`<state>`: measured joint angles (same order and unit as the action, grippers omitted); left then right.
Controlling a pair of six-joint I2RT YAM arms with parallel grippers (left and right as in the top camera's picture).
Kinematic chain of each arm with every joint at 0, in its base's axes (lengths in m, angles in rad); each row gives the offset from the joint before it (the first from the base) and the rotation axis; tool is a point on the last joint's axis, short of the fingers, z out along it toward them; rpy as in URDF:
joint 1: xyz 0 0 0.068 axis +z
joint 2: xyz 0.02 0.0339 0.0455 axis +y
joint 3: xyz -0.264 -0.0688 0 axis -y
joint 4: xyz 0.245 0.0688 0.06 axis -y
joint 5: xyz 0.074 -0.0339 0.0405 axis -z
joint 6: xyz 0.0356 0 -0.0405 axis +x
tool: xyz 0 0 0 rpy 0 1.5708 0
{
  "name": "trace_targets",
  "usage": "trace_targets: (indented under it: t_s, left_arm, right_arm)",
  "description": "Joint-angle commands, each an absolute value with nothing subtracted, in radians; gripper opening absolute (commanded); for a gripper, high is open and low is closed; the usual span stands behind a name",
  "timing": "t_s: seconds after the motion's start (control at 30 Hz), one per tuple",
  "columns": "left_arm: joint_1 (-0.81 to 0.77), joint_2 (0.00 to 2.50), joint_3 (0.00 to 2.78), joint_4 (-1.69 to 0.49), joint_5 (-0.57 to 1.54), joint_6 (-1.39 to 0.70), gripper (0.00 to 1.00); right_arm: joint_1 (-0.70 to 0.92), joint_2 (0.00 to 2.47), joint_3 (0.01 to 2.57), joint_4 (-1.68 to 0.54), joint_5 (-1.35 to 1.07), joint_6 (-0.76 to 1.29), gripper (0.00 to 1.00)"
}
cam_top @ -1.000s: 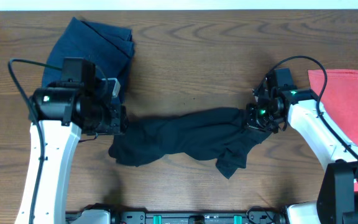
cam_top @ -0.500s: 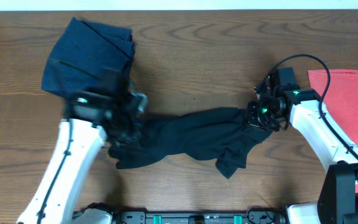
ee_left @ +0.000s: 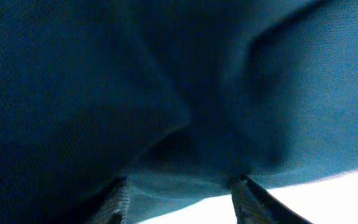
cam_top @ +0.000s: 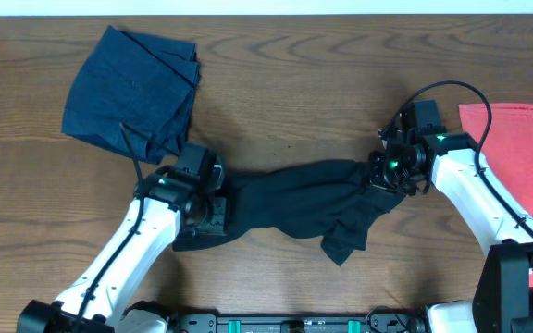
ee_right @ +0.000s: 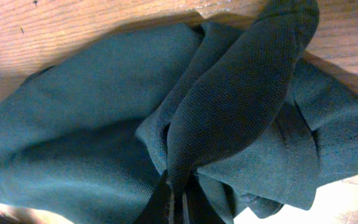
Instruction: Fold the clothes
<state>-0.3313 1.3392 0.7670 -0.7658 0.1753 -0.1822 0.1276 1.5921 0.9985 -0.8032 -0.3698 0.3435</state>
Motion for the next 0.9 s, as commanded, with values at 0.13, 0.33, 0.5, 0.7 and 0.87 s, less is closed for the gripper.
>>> trace_targets:
  t_s: [0.13,0.33,0.5,0.7,0.87]
  left_arm:
    - [-0.332,1.338,0.722,-0.723,0.119,-0.208,0.08]
    - [-0.332,1.299,0.875,-0.921,0.139,-0.230,0.06]
    - [-0.332,1.229,0.952,-1.014,0.072,-0.231,0.06]
    - [-0.332,1.225,0.930,-1.066,-0.010,-0.269,0.43]
    - [-0.332,1.262,0.863,-1.003,0.025,-0.272,0.51]
  right_arm:
    - [0.118,1.572,0.999,-0.803,-0.374,0.324,0.01]
    - [0.118,1.572,0.999,-0.807,-0.374,0.313,0.01]
    - [0.117,1.572,0.999,-0.805,-0.374,0.313,0.01]
    - [0.118,1.572,0.999,-0.807,-0.374,0.313,0.01]
    - [0.118,1.572,0.999,-0.805,-0.374,0.313,0.01]
